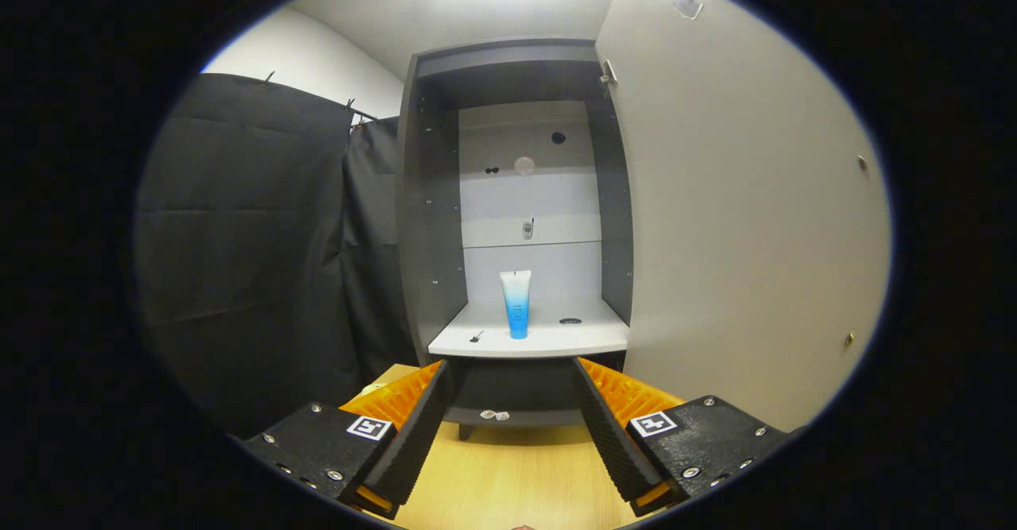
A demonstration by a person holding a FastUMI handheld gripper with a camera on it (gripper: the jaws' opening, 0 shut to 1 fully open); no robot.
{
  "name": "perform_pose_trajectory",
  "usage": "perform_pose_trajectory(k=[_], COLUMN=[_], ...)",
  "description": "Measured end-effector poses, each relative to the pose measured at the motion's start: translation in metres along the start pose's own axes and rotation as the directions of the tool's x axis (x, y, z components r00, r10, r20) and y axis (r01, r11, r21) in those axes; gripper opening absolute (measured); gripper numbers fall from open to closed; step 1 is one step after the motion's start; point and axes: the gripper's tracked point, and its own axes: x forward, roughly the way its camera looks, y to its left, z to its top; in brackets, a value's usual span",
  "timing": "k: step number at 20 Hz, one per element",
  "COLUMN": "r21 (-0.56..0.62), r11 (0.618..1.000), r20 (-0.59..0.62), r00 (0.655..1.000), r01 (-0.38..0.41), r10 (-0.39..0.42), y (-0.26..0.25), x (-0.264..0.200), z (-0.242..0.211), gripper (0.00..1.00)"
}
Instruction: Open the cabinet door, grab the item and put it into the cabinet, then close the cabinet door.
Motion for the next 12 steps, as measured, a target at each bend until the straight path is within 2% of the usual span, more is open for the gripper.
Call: perform_pose_trajectory(k=[7,12], r21=[-0.003,-0.031], r11=[1.0,1.0], r20=[-0.001,0.011], r00=[1.0,1.0], r01=[-0.021,0.005], r10=[0.021,-0.004], y=[-0.003,-0.027], x=[-0.067,-0.103], z=[-0.032,-0.046], gripper=[0.93,0.93])
